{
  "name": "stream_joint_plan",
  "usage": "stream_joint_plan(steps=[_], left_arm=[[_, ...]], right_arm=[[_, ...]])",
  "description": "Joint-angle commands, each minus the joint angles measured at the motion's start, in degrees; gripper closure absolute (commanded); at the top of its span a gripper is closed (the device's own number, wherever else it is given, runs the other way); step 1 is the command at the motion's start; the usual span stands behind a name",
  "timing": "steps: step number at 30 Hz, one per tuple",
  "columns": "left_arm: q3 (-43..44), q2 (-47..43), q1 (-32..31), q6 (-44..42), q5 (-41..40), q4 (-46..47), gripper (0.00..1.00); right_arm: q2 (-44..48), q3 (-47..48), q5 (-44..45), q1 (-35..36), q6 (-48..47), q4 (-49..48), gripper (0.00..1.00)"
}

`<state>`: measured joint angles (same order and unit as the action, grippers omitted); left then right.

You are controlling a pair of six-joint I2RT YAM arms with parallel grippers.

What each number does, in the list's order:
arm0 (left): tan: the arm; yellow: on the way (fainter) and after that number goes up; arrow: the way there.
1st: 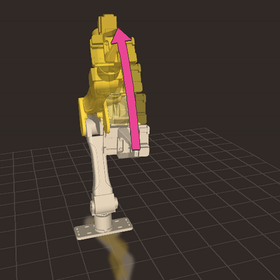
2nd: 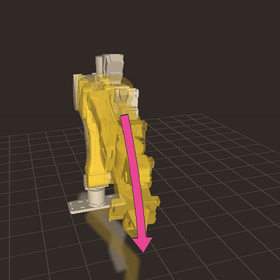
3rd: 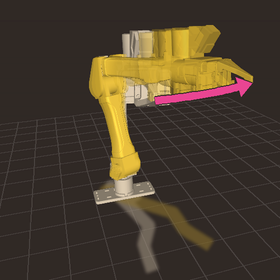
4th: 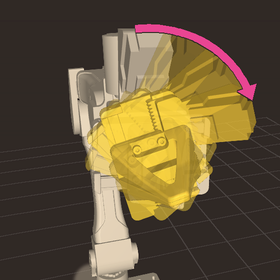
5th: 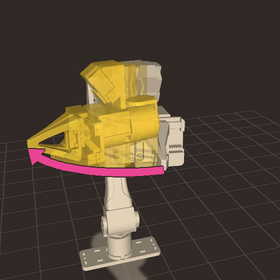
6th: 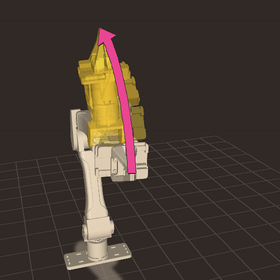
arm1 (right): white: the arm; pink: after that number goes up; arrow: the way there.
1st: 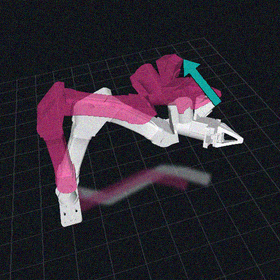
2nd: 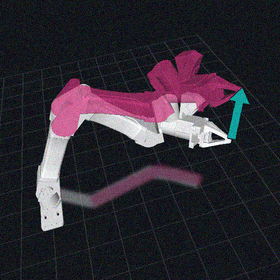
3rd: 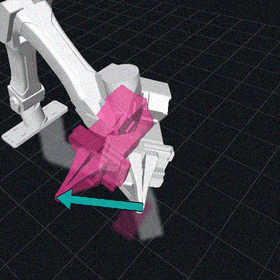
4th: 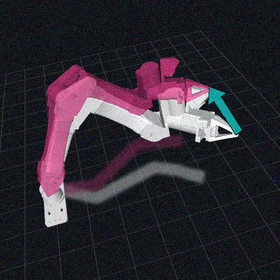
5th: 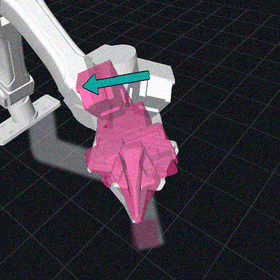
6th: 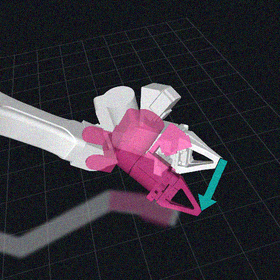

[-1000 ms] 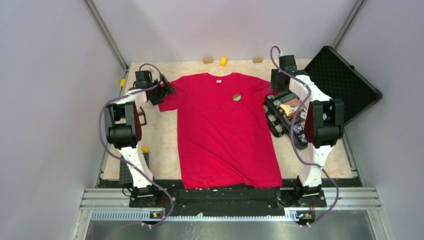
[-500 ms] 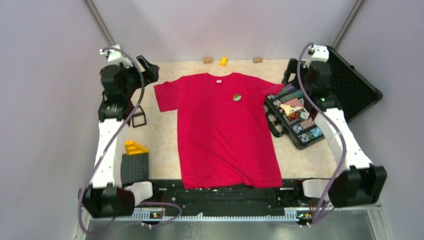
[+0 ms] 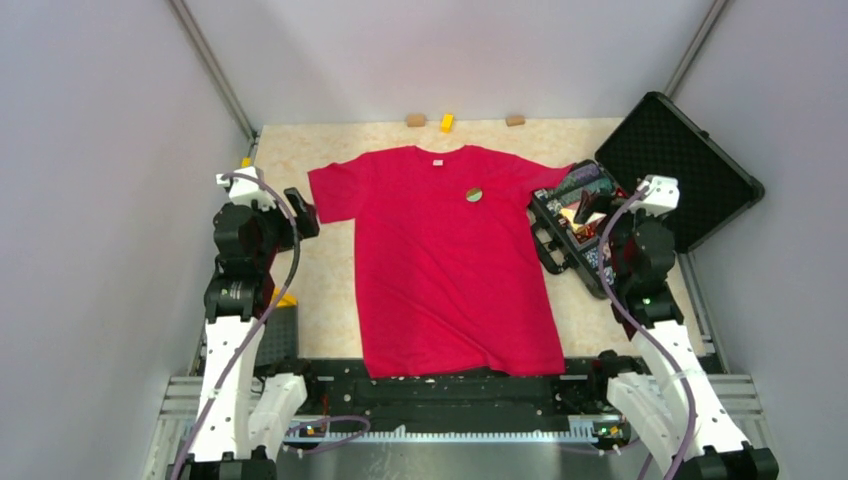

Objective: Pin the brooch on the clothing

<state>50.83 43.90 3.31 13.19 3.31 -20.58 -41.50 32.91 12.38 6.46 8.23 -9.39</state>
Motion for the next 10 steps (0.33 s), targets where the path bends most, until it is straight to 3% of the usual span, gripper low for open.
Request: stream_joint_plan(steps=[1, 10], left_arm=[[-1.54, -1.15, -0.06, -1.51, -2.51, 1.84, 0.02], [-2.22, -0.51, -0.06, -3.24, -2.78, 1.96, 0.02]], right_arm=[[3.30, -1.42, 1.93, -0.20, 1.07, -6.76, 0.03], [3.32, -1.87, 1.92, -0.18, 1.61, -7.41, 0.02]])
